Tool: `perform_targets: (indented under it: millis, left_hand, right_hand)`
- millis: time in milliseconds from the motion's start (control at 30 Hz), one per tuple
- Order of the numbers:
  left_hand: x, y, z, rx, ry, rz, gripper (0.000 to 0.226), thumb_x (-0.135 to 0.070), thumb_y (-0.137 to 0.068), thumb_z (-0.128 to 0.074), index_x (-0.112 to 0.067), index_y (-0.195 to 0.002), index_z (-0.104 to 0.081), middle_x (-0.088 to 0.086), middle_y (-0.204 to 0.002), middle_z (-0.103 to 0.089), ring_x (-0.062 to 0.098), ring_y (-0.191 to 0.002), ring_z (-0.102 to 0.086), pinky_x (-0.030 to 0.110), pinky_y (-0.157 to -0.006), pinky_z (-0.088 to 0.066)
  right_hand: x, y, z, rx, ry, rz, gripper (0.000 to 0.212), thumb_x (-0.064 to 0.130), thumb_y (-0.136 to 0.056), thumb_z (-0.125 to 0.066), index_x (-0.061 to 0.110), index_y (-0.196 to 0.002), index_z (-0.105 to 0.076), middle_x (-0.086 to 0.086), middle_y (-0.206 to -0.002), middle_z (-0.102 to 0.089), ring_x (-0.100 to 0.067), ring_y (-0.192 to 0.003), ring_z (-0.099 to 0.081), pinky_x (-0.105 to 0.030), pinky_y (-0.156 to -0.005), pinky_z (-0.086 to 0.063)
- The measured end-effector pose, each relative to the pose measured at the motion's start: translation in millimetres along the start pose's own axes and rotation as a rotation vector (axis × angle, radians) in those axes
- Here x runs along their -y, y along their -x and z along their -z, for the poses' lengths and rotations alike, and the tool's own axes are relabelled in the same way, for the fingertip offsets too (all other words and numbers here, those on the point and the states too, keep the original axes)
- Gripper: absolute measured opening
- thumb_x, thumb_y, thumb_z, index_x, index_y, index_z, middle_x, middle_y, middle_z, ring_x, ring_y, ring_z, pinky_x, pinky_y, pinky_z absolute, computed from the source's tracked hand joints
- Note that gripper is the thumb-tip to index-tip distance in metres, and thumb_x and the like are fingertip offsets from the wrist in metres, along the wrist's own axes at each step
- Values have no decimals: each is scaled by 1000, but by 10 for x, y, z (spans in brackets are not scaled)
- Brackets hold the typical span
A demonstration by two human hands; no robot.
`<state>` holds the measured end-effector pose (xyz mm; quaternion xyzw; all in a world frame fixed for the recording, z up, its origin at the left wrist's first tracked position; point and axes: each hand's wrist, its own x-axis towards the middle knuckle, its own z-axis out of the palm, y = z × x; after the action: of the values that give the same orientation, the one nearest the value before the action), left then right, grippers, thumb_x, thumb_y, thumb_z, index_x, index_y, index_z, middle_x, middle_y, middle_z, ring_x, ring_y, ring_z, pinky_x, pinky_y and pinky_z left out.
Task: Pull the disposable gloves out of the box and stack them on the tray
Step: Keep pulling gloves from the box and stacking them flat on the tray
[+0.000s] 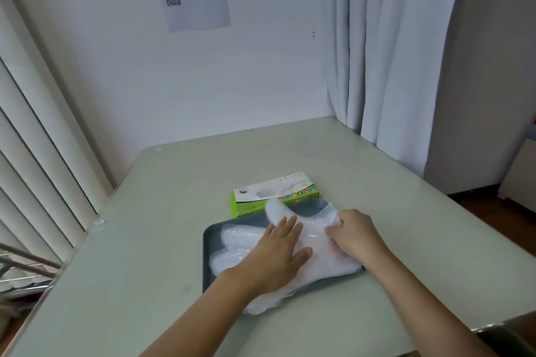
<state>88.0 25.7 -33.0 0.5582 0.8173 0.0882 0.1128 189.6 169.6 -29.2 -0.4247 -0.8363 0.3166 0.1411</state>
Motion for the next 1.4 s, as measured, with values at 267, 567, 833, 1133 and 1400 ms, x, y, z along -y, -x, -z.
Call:
perform_targets:
  millis: [267,567,833,1133,1400]
  left_hand:
    - [107,27,-94,119,6,68,68,-48,-102,-24,-16,-154,5,0,-161,12,13,-148,12,36,-118,9]
    - [134,26,-205,76,-33,65,70,-51,-101,-24,-16,-154,8,0,-161,14,15,-147,15,37,-118,10]
    - [95,81,-187,49,-66,90,73,-54,-100,-23,-15,-153,10,-1,-161,14,12,-147,15,37,-118,9]
    - [358,292,-109,109,-90,346,116,-87,-72,-37,-21,-152,16,6,-158,26,28,-144,25,59,-115,9]
    - [345,284,-88,147,-79,360,121,-87,-70,-44,-22,-151,19,7,-156,30,29,-142,30,60,-114,11]
  right_hand:
    - [4,19,-14,-17,8,-2,30,14,-83,-53,16,-59,-36,1,-62,-45,-20,-60,-43,-24,-45,-25]
    - [321,458,-73,-268,-281,460,40,4,-95,-47,19,-131,-54,5,-127,-60,-14,-113,-55,-4,-83,-32]
    - [207,297,-354,316,137,383,50,13,-102,-33,15,-151,-21,-3,-158,-20,-15,-145,-18,-18,-111,-12]
    - [189,133,-270,330,273,362,55,30,-98,-47,7,-146,-31,-5,-156,-25,-17,-142,-24,-23,-110,-20]
    - [417,-260,-241,59,-2,352,48,27,-73,-80,13,-115,-61,2,-113,-57,-15,-107,-55,-22,-83,-39]
